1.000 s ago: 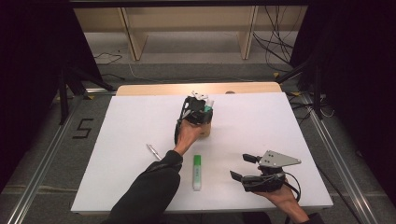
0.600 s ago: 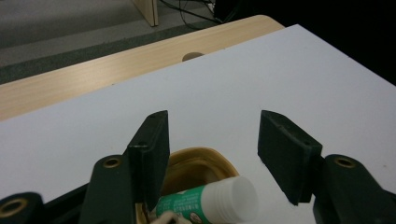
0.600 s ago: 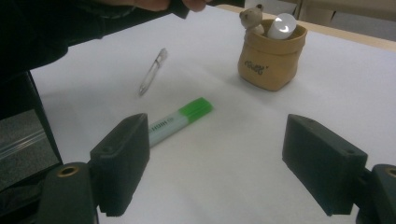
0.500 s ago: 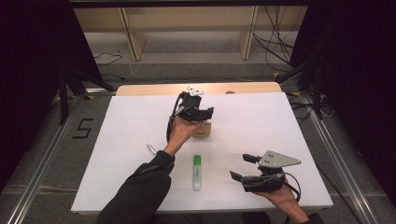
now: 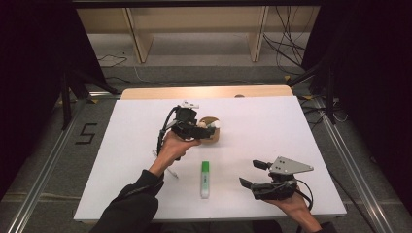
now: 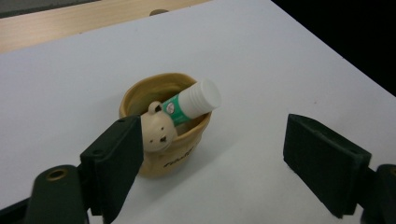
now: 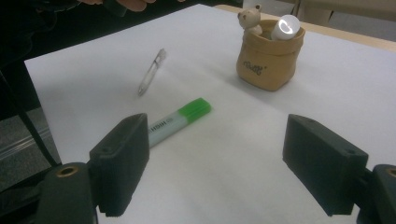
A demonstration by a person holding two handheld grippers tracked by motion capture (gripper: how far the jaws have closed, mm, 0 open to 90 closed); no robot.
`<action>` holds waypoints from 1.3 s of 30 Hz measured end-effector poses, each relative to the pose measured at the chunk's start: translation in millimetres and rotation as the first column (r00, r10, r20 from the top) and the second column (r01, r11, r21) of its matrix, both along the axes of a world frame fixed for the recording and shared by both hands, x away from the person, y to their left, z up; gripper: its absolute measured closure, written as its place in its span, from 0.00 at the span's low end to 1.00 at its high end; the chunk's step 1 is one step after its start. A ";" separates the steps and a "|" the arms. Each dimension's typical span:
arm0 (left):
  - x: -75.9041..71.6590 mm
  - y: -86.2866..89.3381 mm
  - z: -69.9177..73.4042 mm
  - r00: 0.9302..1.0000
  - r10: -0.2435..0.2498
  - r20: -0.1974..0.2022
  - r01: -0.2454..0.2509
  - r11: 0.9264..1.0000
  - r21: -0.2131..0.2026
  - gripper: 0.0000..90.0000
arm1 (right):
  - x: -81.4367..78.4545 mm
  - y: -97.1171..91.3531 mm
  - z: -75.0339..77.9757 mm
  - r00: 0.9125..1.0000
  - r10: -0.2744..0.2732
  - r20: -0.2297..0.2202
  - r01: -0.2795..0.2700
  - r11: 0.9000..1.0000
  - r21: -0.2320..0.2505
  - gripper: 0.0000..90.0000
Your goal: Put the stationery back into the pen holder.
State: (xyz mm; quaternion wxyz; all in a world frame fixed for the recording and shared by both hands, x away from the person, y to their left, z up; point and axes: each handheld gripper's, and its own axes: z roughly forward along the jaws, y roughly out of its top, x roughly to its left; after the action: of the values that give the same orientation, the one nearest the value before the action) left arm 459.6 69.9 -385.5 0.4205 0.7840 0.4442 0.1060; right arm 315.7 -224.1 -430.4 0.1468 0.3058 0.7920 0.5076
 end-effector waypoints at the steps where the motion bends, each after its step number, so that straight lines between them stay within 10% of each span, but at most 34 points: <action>1: -1.1 2.2 -0.9 1.000 -0.001 0.003 0.001 1.000 0.000 0.22 | -0.1 0.3 0.1 1.000 -0.001 -0.001 0.001 1.000 0.001 0.26; 27: -84.5 61.1 -16.2 0.983 -0.038 0.178 0.068 0.984 -0.162 0.19 | -0.3 16.7 -2.5 0.999 0.039 -0.034 -0.038 0.999 0.013 0.27; 39: -97.4 78.4 -20.8 0.969 -0.041 0.242 0.074 0.989 -0.130 0.19 | 3.6 38.0 -4.5 0.995 0.079 -0.059 -0.078 0.997 0.013 0.29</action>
State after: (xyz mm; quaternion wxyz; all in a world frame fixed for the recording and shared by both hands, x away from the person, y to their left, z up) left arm 362.2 148.2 -406.3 0.5269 0.7473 0.3736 0.1563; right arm 319.4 -186.1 -434.9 0.1014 0.2901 0.8046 0.5081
